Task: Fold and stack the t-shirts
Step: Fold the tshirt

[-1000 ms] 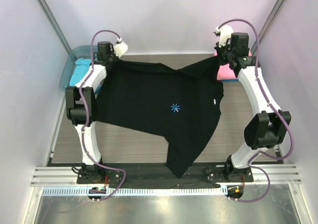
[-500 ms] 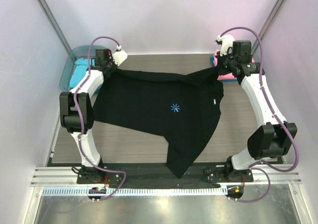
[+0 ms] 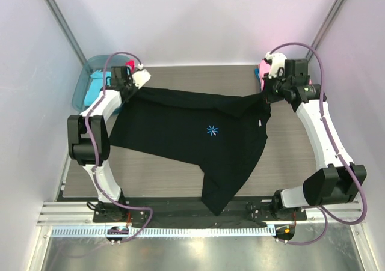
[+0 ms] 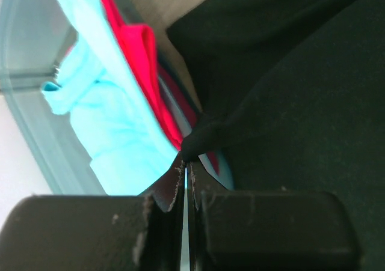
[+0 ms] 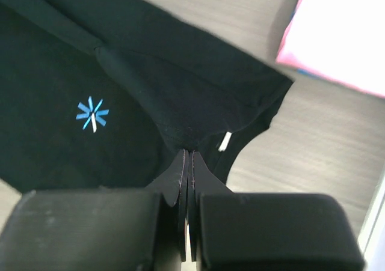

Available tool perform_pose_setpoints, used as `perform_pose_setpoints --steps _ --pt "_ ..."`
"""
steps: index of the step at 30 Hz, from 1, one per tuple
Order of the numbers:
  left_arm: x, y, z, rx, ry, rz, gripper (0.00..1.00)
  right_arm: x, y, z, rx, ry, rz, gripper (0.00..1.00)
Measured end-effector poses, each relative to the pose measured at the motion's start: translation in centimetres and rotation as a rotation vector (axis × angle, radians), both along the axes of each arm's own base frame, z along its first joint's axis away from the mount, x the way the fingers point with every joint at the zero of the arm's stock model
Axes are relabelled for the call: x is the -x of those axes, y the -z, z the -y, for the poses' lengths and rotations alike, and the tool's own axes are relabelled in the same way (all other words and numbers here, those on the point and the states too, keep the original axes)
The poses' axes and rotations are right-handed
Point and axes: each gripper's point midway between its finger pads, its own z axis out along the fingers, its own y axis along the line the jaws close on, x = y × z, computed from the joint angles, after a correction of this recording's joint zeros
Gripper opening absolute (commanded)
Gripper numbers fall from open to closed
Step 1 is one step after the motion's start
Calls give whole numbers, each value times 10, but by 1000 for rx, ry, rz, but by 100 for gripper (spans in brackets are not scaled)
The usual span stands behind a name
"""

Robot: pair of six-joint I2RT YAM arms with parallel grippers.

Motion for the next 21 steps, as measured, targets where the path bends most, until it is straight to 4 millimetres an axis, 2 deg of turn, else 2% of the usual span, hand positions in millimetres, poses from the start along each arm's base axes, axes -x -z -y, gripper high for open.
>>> perform_pose_setpoints --steps 9,14,21 --pt "26 31 -1 -3 0 -95 0 31 31 -10 -41 -19 -123 1" --pt "35 43 -5 -3 -5 -130 1 37 33 -18 -56 -40 -147 1" --pt "36 45 -13 -19 -3 -136 0 44 36 -26 -72 -66 -172 1"
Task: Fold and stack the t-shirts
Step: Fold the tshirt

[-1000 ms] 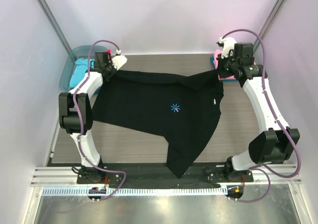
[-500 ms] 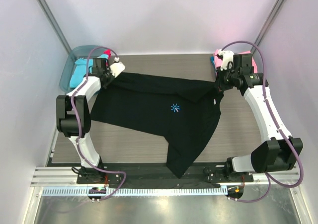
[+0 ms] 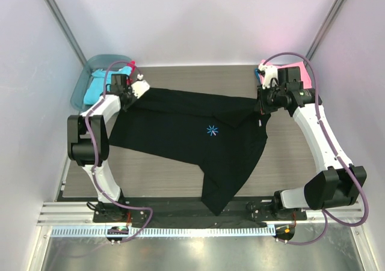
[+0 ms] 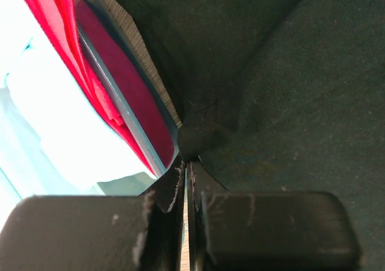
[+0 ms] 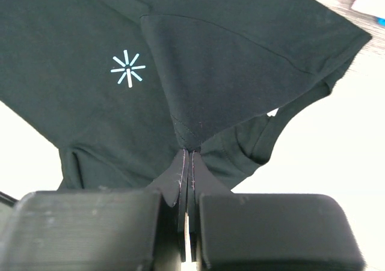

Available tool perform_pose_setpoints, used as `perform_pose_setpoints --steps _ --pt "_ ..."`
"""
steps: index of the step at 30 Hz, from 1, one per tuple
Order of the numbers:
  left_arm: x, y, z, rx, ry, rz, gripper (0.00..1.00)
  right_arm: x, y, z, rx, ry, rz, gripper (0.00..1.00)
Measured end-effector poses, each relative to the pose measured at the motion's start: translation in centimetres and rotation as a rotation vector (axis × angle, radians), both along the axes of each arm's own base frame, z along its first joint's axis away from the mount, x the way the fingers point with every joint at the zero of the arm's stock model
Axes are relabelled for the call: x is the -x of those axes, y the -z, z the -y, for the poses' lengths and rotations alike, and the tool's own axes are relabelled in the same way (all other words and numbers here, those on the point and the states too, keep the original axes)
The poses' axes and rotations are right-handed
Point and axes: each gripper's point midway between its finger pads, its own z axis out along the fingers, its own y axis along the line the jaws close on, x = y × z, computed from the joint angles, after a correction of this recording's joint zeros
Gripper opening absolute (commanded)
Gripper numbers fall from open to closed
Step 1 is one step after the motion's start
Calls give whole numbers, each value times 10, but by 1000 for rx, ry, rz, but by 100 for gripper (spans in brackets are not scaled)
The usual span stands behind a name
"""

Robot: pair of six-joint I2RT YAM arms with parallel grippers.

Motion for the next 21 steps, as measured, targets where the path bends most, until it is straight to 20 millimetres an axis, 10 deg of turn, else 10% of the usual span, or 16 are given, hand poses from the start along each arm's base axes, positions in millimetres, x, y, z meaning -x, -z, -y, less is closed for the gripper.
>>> perform_pose_setpoints --steps 11,21 --pt "8 -1 10 46 34 -58 44 8 2 -7 -29 -34 -30 1" --pt "-25 -117 66 287 56 145 39 8 1 -8 -32 -44 -32 1"
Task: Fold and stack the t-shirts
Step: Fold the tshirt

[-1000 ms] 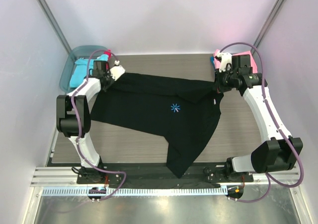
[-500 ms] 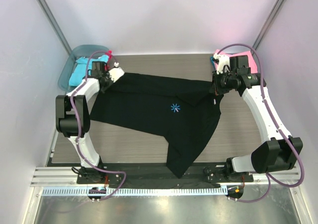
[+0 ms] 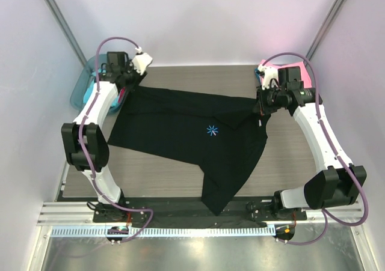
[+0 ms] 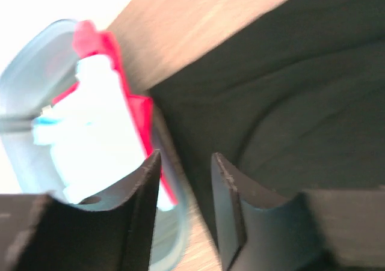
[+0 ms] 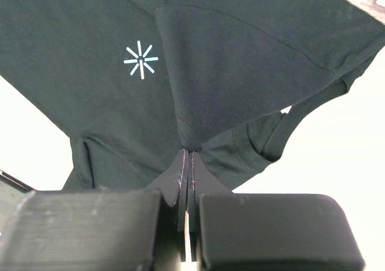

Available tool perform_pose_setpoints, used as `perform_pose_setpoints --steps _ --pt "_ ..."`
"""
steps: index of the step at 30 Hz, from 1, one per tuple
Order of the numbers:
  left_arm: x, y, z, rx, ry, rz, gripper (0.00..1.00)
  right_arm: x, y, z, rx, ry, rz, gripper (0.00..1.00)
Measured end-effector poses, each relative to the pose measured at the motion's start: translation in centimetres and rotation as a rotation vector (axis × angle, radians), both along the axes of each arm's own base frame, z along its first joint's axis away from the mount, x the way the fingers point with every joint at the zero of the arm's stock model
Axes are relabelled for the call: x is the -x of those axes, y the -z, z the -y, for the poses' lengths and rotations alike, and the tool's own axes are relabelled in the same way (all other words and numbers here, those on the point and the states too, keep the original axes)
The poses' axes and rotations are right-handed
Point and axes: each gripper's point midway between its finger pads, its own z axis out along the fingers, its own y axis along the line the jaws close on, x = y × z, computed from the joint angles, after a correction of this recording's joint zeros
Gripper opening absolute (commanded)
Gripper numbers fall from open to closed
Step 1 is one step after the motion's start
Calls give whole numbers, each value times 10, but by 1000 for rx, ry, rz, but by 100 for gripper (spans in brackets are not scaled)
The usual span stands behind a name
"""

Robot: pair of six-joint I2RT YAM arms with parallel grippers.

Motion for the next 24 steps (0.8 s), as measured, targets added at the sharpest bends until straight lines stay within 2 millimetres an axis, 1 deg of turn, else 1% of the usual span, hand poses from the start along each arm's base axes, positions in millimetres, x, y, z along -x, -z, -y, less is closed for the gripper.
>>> perform_pose_setpoints --steps 1,2,3,5,6,8,11,14,15,17,18,19,21,24 --pt "2 0 8 13 11 -4 38 -1 -1 0 0 1 2 1" --pt "5 5 15 24 20 -23 38 -2 -1 0 0 1 2 1" --pt "9 12 20 29 28 -47 40 -4 -2 0 0 2 3 1" --pt "20 34 27 38 35 -120 42 -9 -2 0 3 5 3 1" --pt "28 47 28 38 32 -169 44 -12 -2 0 3 7 3 1" --pt "38 69 26 38 16 -253 44 -18 -3 0 5 9 3 1" --pt "50 90 21 31 -6 -343 43 -31 -7 -2 4 9 7 1" --pt "57 100 17 20 -18 -387 39 -41 -11 -2 1 15 15 1" --pt "60 102 17 16 -18 -398 36 -42 -10 -2 0 17 11 1" --pt "65 105 17 15 -16 -415 36 -42 -7 -2 -1 20 1 1" --pt "71 107 17 18 -12 -434 36 -42 -7 -2 -2 20 -2 1" --pt "78 109 18 23 -6 -450 36 -42 -6 -2 -3 22 -4 1" --pt "102 112 22 29 9 -499 36 -42 -5 -1 -4 25 -7 1" --pt "152 107 38 21 65 -551 37 -43 -5 -1 -5 27 -9 1"
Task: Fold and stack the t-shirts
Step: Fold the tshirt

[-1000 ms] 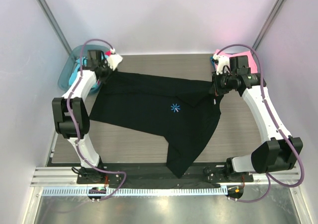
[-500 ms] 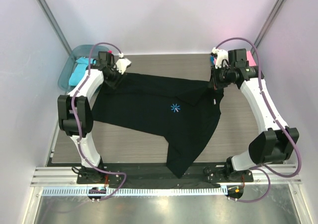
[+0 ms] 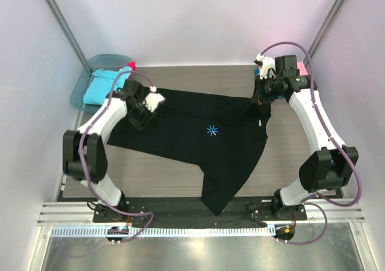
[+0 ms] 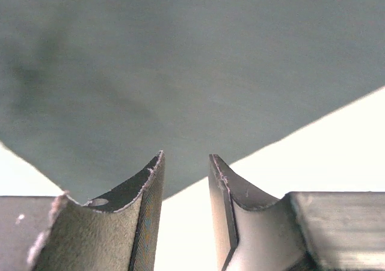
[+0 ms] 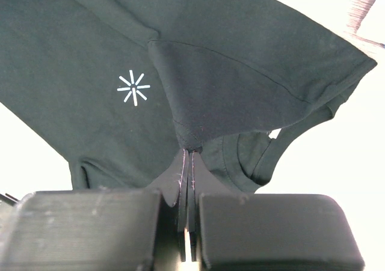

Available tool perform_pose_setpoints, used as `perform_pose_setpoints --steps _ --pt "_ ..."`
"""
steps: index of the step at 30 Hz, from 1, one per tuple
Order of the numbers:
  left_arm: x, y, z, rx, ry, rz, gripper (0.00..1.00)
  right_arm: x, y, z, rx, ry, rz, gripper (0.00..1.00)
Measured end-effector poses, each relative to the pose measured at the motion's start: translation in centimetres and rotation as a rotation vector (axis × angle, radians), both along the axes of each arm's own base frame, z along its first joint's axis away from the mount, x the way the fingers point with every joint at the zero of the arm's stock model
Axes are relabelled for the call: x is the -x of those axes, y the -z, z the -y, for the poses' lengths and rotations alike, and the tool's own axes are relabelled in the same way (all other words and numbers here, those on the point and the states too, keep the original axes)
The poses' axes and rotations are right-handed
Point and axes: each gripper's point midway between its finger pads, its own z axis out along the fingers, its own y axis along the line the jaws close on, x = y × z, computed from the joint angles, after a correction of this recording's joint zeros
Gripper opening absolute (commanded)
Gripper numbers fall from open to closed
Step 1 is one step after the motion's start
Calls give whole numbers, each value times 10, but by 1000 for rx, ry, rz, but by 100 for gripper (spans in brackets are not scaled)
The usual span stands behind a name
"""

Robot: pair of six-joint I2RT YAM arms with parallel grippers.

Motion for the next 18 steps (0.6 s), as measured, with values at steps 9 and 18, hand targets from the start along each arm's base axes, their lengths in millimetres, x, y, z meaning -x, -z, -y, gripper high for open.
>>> perform_pose_setpoints --steps 9,18 --pt "62 5 53 45 125 -64 36 -9 19 -1 4 -2 -50 1" --pt "66 59 52 13 53 -180 35 -26 26 4 -2 6 -71 1"
